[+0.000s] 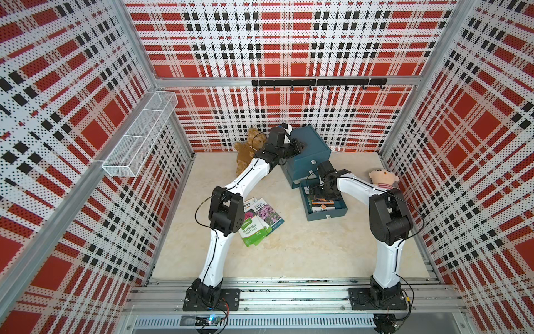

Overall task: Take the seed bags out of the drawer
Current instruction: Pick up the seed packet from the drawer.

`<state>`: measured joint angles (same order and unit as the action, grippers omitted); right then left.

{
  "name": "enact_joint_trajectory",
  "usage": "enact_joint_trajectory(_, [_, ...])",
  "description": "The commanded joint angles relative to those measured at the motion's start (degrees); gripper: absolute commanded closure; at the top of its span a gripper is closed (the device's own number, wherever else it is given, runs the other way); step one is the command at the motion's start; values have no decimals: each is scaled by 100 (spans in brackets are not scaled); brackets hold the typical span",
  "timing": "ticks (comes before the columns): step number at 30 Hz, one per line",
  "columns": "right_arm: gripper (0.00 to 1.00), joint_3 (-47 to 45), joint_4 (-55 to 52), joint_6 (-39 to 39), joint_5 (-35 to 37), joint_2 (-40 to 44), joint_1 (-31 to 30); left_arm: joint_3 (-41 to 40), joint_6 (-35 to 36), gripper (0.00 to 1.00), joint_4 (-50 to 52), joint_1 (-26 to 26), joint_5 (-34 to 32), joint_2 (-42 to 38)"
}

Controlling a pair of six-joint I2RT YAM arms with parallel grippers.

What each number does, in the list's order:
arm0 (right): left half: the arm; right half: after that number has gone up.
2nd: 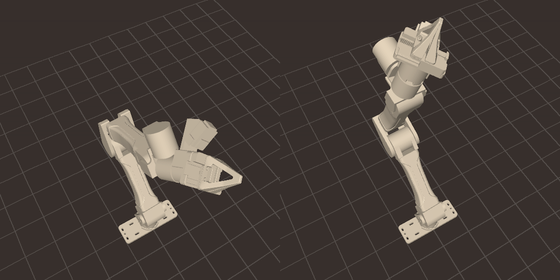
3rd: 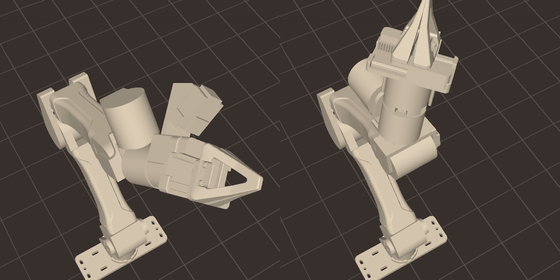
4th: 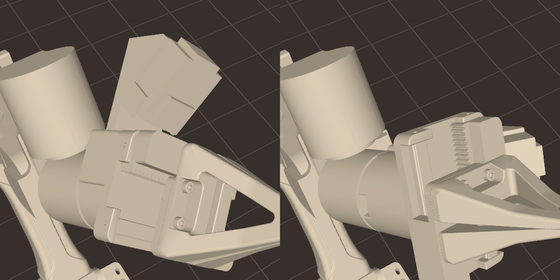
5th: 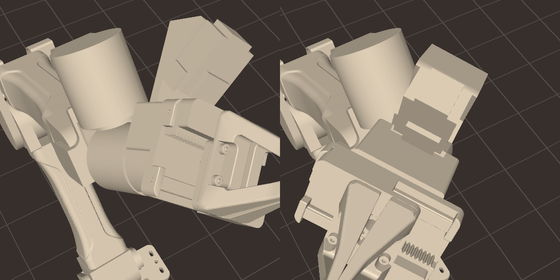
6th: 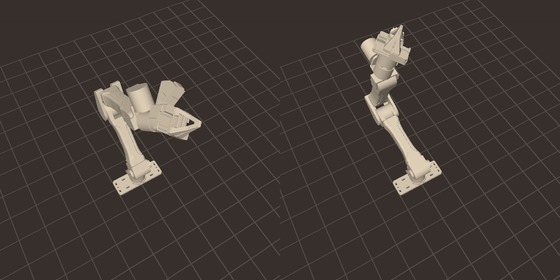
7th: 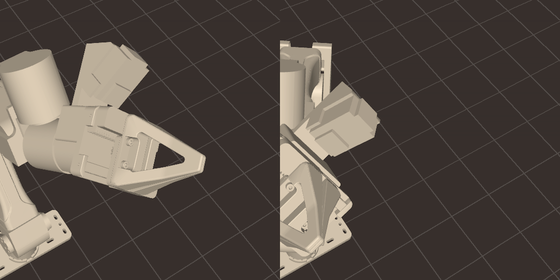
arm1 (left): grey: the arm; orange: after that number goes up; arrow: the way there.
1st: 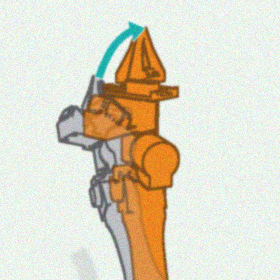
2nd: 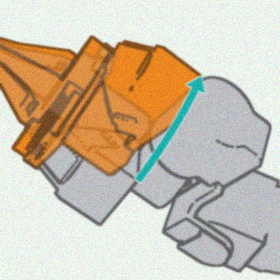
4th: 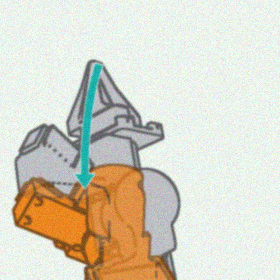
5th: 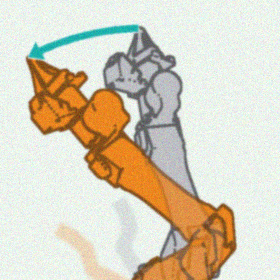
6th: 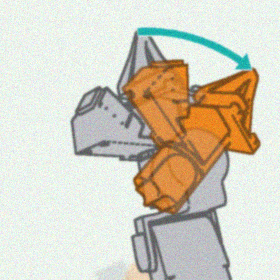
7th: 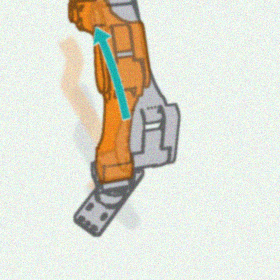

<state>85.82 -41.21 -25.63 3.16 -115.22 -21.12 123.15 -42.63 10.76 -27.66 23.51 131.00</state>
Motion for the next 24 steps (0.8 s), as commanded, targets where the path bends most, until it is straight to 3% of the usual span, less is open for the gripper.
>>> enact_joint_trajectory(1, [0,177,-240,-82,323,-232,18,-110,-17,72,575,-108,13,295])
enact_joint_trajectory(13, [0,324,-335,-141,761,-627,21,-107,-8,72,567,-88,66,345])
enact_joint_trajectory(24, [0,379,-230,-127,391,-997,29,-222,27,72,567,-63,66,287])
